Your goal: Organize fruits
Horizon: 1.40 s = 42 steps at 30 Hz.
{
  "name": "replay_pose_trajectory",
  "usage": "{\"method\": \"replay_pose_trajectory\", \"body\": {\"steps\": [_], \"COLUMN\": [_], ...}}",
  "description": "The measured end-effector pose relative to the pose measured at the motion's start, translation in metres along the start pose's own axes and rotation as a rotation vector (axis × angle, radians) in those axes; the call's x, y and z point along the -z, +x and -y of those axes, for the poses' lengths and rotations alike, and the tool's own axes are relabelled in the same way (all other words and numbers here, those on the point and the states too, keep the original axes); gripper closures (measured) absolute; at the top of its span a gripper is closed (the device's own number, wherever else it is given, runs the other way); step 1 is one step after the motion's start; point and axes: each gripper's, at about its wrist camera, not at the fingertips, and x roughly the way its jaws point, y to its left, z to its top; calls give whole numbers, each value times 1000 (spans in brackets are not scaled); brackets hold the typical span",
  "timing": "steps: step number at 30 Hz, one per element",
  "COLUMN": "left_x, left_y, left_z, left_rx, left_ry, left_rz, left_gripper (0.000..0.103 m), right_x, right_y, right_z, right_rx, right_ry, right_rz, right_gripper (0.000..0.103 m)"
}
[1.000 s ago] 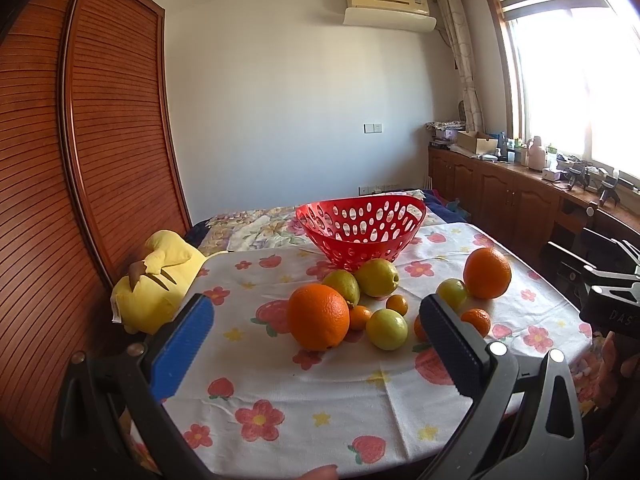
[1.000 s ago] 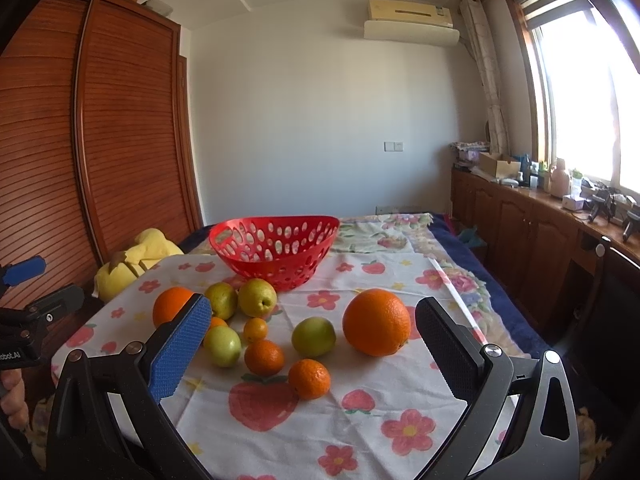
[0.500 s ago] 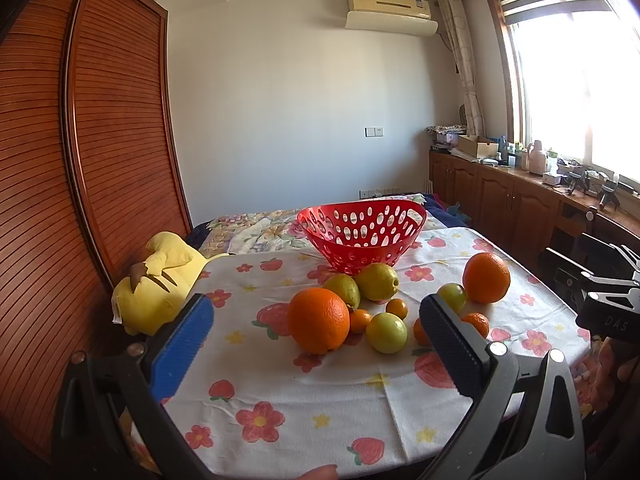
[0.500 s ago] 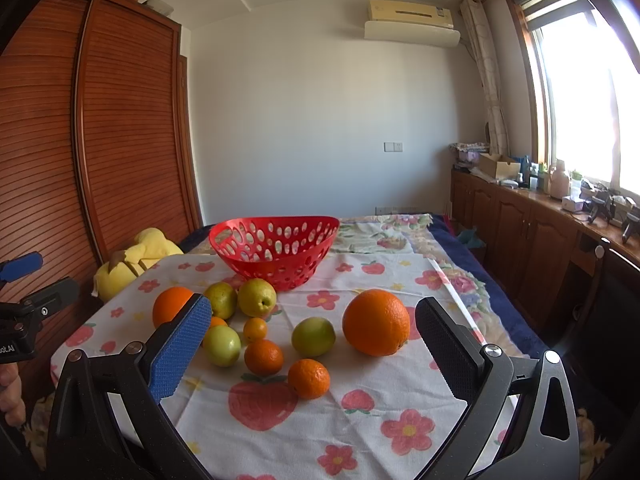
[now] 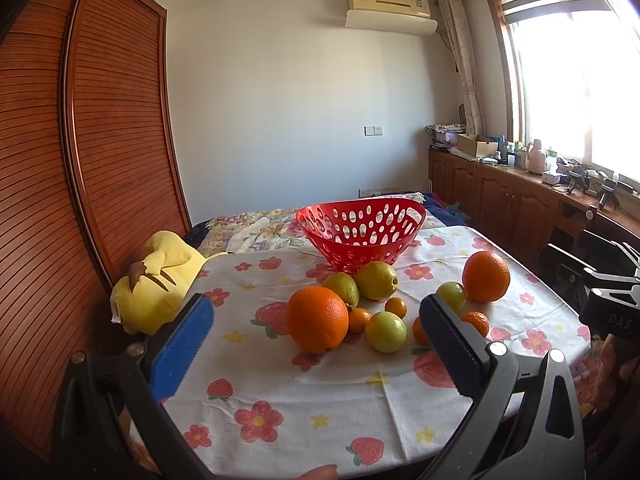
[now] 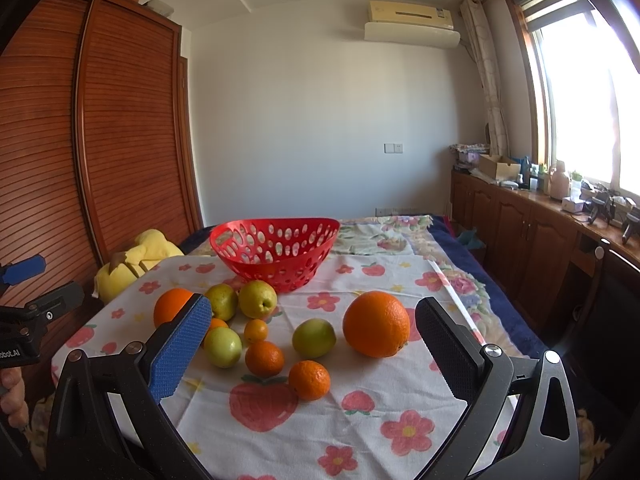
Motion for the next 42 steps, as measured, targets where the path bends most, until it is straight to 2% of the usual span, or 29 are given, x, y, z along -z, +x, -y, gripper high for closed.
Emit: {"method": "replay_pose_trajectory", "body": {"steps": [23,30,42], "left_x": [1,9,38], "left_y": [-4,10,55], "left_z": [5,-1,-16], "left_rx": [8,10,27], "left_ry": [4,-10,-27], "left_rz": [7,-34,-126], "left_gripper": [0,0,0], "right_x": [-3,6,33], "right_y": [1,9,53], "right_z": [-1,0,5], "right_rx": [-4,-9,-52], "right_ry": [0,-4,-16], "right_rz": [-4,-30,-130], "right_gripper": [0,0,1]}}
